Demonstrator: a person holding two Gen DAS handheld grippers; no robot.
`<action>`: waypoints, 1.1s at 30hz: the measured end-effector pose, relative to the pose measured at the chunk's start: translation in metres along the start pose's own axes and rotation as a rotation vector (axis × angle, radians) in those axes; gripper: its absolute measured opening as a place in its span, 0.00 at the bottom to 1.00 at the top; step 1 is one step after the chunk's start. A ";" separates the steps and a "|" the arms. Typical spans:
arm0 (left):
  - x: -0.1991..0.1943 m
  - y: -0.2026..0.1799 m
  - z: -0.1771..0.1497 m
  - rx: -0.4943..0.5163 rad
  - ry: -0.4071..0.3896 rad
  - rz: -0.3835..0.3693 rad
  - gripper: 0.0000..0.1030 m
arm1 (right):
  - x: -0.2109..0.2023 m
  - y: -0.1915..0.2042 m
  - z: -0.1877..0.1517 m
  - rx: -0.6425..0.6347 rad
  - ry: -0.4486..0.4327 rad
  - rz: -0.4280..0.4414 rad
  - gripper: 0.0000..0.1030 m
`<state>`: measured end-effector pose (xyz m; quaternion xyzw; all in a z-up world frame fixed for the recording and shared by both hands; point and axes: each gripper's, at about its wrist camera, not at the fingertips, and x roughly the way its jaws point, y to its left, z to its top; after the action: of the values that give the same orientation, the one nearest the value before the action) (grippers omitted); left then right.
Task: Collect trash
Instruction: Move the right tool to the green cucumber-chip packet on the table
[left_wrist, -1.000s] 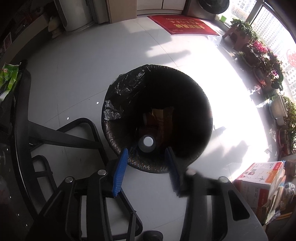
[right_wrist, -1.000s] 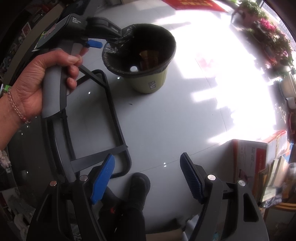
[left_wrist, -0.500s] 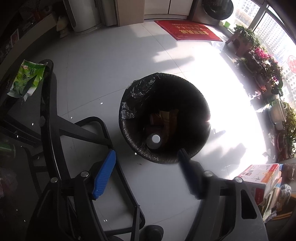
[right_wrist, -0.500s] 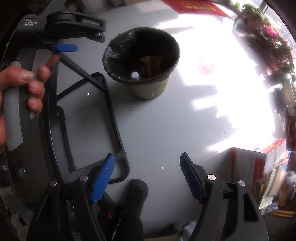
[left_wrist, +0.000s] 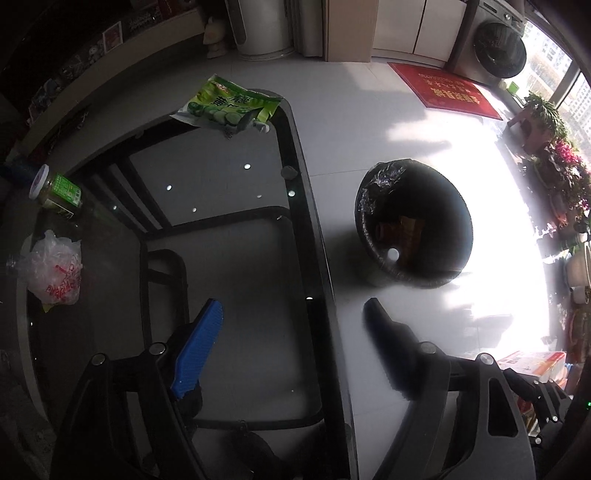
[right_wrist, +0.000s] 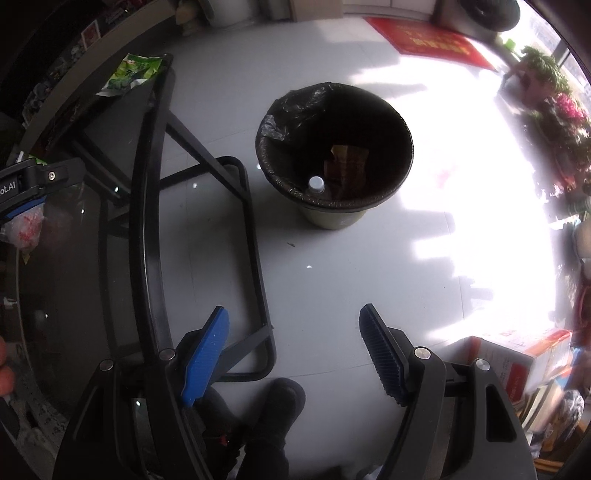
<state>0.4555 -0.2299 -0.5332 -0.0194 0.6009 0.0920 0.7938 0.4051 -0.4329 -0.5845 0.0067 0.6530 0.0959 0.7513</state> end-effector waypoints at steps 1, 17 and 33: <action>-0.004 0.009 -0.003 -0.010 0.003 0.016 0.75 | 0.000 0.007 0.003 -0.015 -0.002 0.004 0.69; -0.049 0.128 -0.058 -0.252 0.063 0.126 0.75 | -0.008 0.109 0.062 -0.254 -0.070 0.039 0.69; -0.088 0.204 -0.097 -0.473 0.038 0.164 0.75 | 0.017 0.235 0.156 -0.492 -0.173 0.017 0.69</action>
<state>0.3061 -0.0536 -0.4592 -0.1577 0.5770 0.2938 0.7456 0.5284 -0.1816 -0.5464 -0.1626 0.5432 0.2572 0.7825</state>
